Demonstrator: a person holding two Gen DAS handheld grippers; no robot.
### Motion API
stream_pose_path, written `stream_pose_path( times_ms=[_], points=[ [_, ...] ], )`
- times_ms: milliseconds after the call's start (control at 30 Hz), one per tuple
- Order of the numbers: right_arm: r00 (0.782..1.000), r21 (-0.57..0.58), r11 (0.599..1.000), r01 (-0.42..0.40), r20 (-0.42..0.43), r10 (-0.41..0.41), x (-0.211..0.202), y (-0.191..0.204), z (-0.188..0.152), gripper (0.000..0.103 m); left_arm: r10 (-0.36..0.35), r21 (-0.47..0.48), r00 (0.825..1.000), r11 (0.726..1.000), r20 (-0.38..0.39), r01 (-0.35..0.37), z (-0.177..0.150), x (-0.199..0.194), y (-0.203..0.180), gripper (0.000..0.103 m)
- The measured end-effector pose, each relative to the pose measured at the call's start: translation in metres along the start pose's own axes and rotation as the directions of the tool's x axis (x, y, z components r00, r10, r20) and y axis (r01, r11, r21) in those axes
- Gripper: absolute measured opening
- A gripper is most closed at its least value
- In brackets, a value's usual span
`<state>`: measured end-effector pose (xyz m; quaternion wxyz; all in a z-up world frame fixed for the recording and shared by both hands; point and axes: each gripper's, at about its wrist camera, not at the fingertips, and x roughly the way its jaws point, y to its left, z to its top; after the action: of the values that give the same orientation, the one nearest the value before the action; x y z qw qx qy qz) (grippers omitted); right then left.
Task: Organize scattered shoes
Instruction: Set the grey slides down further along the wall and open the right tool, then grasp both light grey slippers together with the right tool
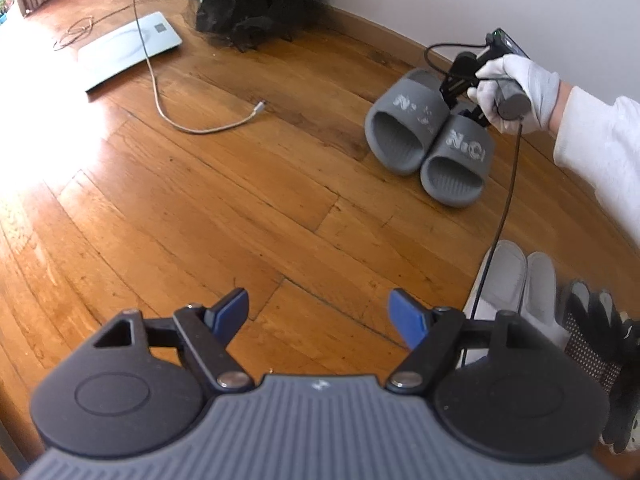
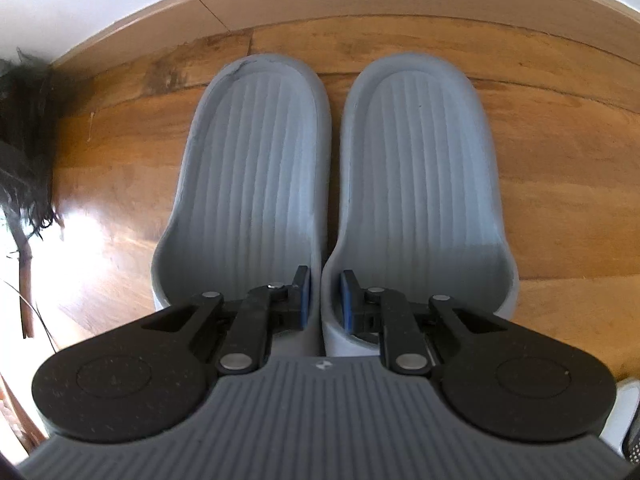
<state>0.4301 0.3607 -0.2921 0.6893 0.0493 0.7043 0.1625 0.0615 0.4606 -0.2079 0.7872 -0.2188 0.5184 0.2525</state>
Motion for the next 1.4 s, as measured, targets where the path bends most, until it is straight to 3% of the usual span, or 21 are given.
stream_pose_path(
  times_ms=[200, 500, 633, 700, 833, 1033, 1133, 1300, 1400],
  points=[
    [1.000, 0.022, 1.000, -0.015, 0.015, 0.014, -0.023, -0.001, 0.015, 0.014, -0.012, 0.015, 1.000, 1.000, 0.015, 0.012, 0.002, 0.001, 0.002, 0.076],
    [1.000, 0.037, 0.999, 0.003, 0.031, -0.004, -0.001, 0.009, 0.055, 0.016, -0.020, 0.015, 1.000, 1.000, 0.021, 0.020, 0.002, 0.002, 0.008, 0.076],
    [0.998, 0.013, 1.000, -0.025, 0.058, 0.025, 0.006, 0.012, 0.059, 0.028, -0.043, 0.031, 0.999, 0.999, 0.013, 0.043, 0.004, 0.000, 0.005, 0.076],
    [0.997, -0.001, 0.999, -0.048, 0.061, 0.048, 0.011, 0.014, 0.064, 0.040, -0.056, 0.036, 0.998, 0.998, 0.011, 0.055, 0.003, -0.001, 0.004, 0.076],
    [0.992, -0.019, 0.995, -0.098, 0.079, 0.100, 0.003, 0.010, 0.068, 0.047, -0.080, 0.047, 0.997, 0.996, 0.016, 0.079, 0.002, -0.006, 0.001, 0.076],
    [0.980, -0.033, 0.986, -0.166, 0.108, 0.168, -0.046, -0.012, 0.049, 0.053, -0.101, 0.079, 0.995, 0.992, 0.025, 0.098, 0.003, -0.011, -0.007, 0.076],
    [0.975, -0.042, 0.980, -0.192, 0.102, 0.195, -0.076, -0.035, 0.024, 0.057, -0.115, 0.092, 0.993, 0.989, 0.022, 0.112, 0.003, -0.011, -0.012, 0.076],
    [0.971, -0.023, 0.970, -0.240, 0.003, 0.240, -0.092, -0.083, -0.031, 0.061, -0.134, 0.095, 0.991, 0.987, 0.018, 0.132, 0.002, -0.011, -0.013, 0.076],
    [0.977, -0.035, 0.978, -0.204, -0.075, 0.201, -0.079, -0.109, -0.068, 0.068, -0.143, 0.091, 0.990, 0.986, 0.020, 0.140, 0.001, -0.012, -0.012, 0.076]
  ],
)
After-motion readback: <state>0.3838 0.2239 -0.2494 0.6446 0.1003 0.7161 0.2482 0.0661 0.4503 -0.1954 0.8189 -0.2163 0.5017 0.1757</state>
